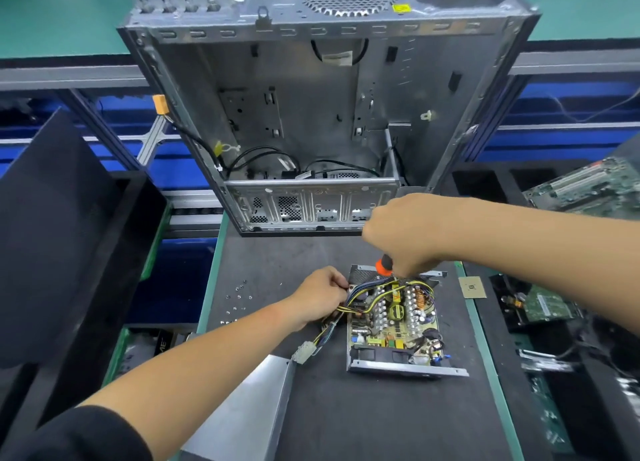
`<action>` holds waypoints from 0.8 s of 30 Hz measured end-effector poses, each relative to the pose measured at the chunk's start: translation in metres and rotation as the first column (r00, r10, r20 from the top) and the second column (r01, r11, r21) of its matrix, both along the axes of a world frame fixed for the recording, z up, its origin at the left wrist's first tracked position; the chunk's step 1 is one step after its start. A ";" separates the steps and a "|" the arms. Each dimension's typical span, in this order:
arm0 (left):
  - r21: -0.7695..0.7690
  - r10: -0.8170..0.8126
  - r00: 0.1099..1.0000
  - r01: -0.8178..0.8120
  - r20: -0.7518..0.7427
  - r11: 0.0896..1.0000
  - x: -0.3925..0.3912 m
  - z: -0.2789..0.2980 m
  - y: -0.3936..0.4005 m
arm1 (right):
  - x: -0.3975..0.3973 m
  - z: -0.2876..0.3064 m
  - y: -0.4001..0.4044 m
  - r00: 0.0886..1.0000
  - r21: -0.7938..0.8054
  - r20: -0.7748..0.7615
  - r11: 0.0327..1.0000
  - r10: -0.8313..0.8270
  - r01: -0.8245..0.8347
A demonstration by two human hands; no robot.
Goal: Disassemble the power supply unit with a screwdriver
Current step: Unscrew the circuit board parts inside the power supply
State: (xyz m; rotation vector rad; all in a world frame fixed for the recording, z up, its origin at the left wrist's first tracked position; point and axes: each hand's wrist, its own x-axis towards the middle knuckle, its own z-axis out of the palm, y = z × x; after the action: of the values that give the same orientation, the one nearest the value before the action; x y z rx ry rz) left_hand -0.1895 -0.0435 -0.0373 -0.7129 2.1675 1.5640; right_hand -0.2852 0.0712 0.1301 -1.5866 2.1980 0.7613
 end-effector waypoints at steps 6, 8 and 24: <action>-0.230 -0.071 0.979 0.025 -0.194 0.973 0.003 0.008 -0.003 | -0.002 0.013 0.010 0.996 -0.002 0.029 0.996 -0.087 0.087; -0.306 -0.098 0.956 0.009 -0.278 0.952 0.006 0.015 0.000 | -0.007 0.021 0.016 0.986 0.038 0.089 0.989 -0.143 0.141; -0.463 -0.918 0.380 0.838 0.111 0.291 0.014 0.060 0.053 | -0.007 0.019 0.086 0.868 0.068 0.284 0.911 -0.408 0.406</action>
State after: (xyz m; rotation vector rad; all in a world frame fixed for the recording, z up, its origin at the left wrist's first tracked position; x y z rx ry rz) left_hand -0.1751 0.0092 0.0223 0.5953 2.3492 0.4899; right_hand -0.2919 0.1571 0.1487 -1.0839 2.1903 0.3774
